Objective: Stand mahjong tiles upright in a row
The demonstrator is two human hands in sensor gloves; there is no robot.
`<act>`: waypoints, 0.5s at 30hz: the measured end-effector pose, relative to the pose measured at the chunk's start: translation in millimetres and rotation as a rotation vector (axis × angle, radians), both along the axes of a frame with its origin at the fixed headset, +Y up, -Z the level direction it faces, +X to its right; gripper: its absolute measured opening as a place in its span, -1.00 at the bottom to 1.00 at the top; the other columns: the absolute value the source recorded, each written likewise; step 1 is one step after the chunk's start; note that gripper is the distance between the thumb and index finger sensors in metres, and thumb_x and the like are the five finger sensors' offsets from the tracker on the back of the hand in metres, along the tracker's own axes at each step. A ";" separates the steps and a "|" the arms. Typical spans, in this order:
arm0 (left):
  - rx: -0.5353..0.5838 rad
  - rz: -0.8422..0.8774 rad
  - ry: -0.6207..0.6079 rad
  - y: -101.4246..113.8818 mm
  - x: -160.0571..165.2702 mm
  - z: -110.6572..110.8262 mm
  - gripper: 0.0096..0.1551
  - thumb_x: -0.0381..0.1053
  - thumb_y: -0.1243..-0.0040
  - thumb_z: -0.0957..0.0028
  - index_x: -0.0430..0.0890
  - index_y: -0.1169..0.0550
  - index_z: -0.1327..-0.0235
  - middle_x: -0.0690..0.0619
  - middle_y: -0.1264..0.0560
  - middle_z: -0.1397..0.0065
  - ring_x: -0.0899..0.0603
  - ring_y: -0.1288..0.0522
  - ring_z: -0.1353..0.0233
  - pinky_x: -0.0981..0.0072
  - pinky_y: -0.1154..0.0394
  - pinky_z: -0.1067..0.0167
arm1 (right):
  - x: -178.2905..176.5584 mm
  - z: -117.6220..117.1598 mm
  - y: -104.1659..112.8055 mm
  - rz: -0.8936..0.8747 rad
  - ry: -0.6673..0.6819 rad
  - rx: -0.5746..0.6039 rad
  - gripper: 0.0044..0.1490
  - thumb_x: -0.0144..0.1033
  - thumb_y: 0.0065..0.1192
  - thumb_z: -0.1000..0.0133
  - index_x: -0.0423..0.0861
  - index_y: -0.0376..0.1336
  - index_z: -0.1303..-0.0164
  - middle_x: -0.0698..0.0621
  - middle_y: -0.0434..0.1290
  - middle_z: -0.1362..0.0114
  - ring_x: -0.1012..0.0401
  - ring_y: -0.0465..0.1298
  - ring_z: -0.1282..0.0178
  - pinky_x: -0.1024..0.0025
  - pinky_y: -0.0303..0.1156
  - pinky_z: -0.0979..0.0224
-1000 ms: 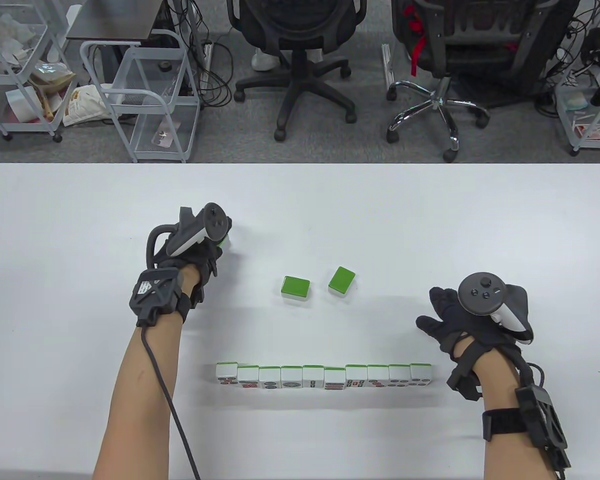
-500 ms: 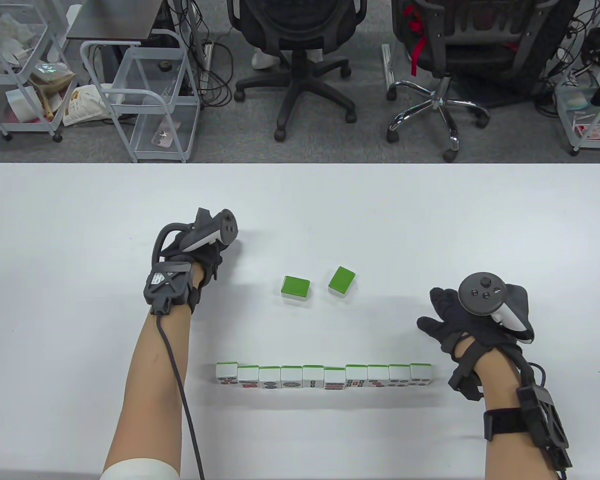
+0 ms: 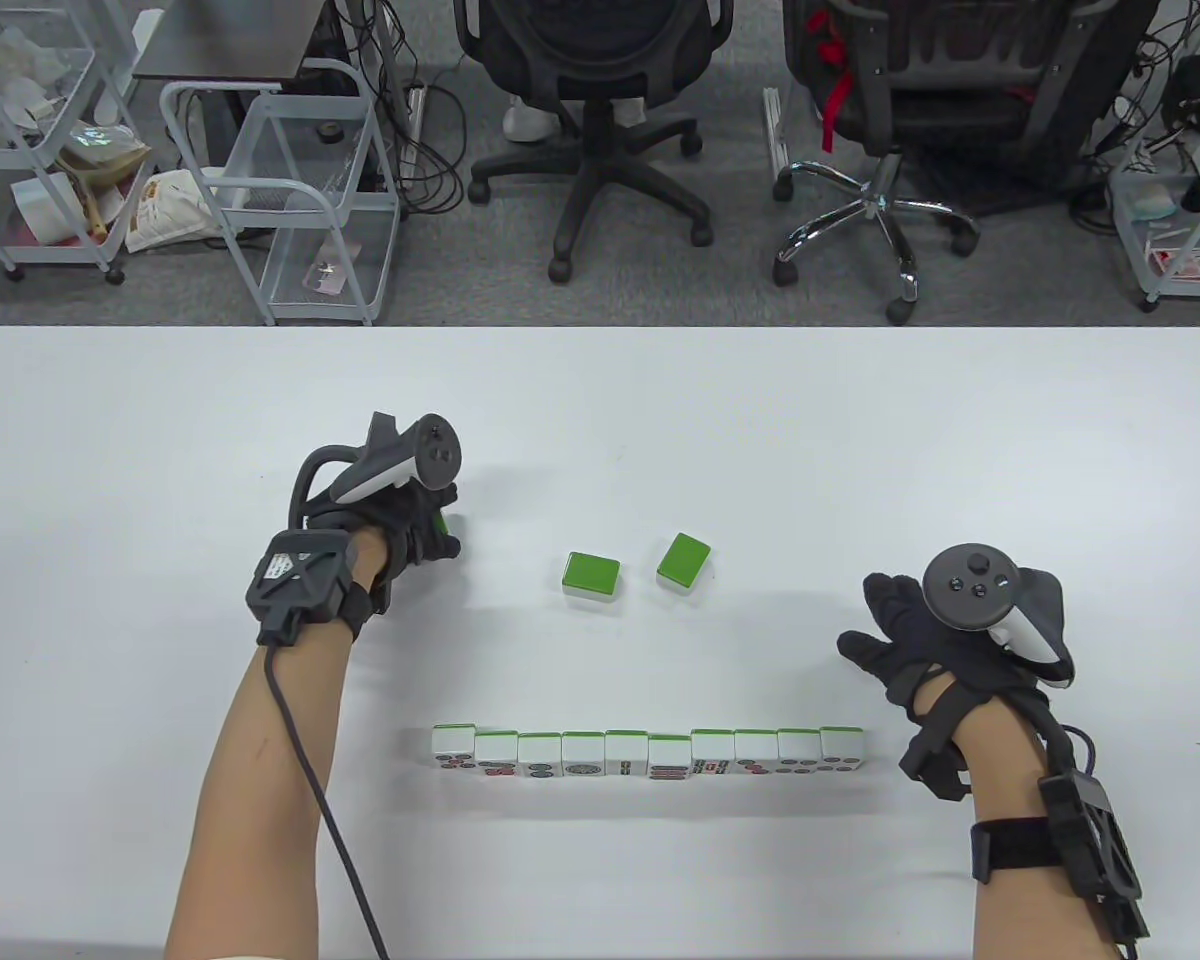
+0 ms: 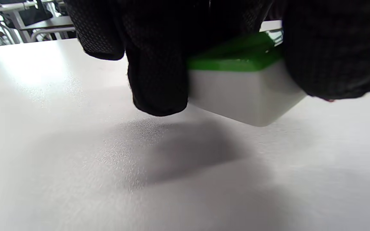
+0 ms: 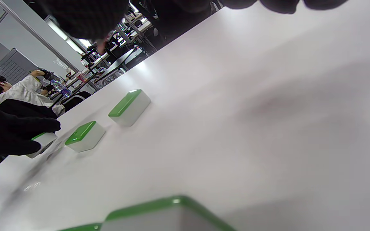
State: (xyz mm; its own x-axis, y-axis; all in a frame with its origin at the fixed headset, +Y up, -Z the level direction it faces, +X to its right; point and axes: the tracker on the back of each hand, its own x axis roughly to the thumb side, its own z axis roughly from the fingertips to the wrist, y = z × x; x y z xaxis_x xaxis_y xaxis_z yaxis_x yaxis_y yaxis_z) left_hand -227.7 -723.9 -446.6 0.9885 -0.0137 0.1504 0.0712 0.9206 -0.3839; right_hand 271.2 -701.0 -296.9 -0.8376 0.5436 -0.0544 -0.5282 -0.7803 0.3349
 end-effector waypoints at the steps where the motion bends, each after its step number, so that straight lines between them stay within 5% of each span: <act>1: -0.024 0.022 -0.019 5.4 -2.9 5.3 -0.02 0.45 -0.49 0.69 0.19 -0.52 -0.14 0.19 -0.62 -0.28 0.04 -0.87 -0.08 0.09 -0.56 -0.38 | -0.3 0.3 0.4 -0.001 0.001 0.002 0.05 0.08 0.22 0.15 -0.26 -0.01 -0.40 -0.39 -0.03 -0.54 -0.44 0.09 -0.46 -0.36 0.17 -0.32; 7: -0.221 0.144 -0.095 26.9 -16.8 48.0 -0.02 0.39 -0.50 0.65 0.08 -0.53 -0.15 0.12 -0.64 -0.29 -0.01 -0.89 -0.06 0.09 -0.56 -0.36 | -0.7 0.6 0.2 -0.008 0.005 0.005 0.05 0.07 0.22 0.15 -0.27 -0.01 -0.40 -0.39 -0.03 -0.54 -0.43 0.09 -0.46 -0.36 0.17 -0.32; 15: -0.484 0.137 -0.225 22.0 -11.1 123.0 -0.04 0.36 -0.45 0.55 0.02 -0.50 -0.18 0.03 -0.60 -0.32 0.02 -0.88 0.01 0.07 -0.54 -0.35 | -2.5 1.6 -0.7 -0.011 0.013 0.000 0.05 0.08 0.22 0.15 -0.26 -0.02 -0.40 -0.39 -0.03 -0.54 -0.44 0.09 -0.46 -0.36 0.17 -0.32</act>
State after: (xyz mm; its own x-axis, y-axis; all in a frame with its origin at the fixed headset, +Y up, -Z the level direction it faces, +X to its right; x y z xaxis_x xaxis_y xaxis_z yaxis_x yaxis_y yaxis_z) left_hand -238.8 -701.9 -323.6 0.9193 0.2359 0.3150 0.0919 0.6496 -0.7547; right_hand 268.7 -701.7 -295.4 -0.8320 0.5531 -0.0432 -0.5325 -0.7742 0.3421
